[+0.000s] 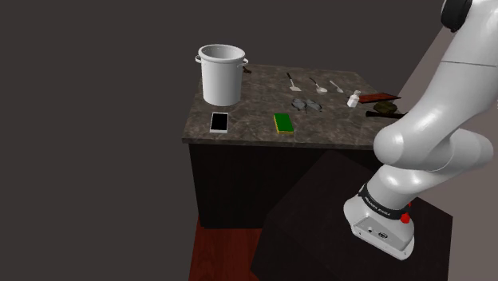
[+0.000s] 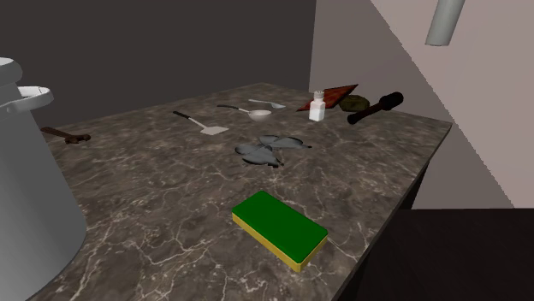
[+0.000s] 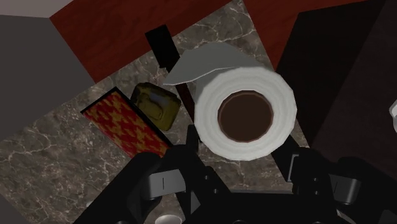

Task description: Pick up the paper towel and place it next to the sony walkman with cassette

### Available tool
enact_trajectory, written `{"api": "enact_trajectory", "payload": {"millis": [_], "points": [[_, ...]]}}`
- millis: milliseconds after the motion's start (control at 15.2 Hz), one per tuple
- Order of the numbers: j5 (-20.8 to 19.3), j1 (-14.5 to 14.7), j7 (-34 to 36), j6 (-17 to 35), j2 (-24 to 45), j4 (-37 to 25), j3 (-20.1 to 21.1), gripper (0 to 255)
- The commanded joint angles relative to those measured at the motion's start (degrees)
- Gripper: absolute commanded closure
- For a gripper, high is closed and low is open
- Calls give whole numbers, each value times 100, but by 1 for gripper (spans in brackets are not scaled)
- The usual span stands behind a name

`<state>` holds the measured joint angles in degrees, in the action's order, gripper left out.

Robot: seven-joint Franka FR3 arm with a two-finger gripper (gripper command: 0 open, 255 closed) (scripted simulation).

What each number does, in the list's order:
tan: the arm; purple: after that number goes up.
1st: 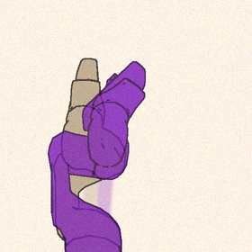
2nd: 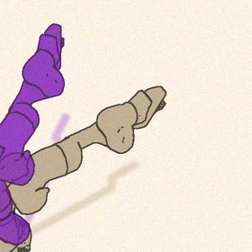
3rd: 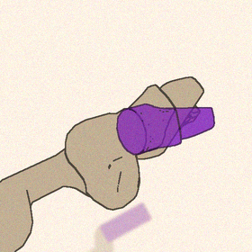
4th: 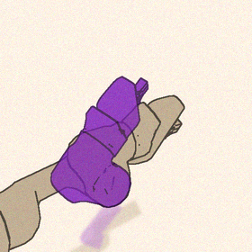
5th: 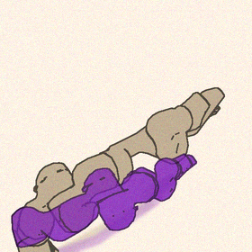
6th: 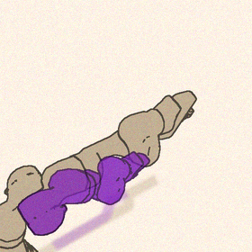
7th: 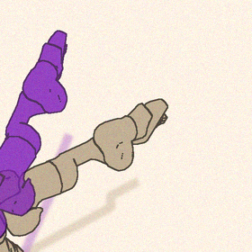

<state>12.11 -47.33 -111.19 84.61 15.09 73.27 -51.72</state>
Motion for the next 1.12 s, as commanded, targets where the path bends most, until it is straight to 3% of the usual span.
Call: {"api": "enact_trajectory", "payload": {"millis": [0,1056], "points": [[-91,103,26,211,-110,287,-8,255],[-400,484,166,1596,-505,1936,16,255]]}}
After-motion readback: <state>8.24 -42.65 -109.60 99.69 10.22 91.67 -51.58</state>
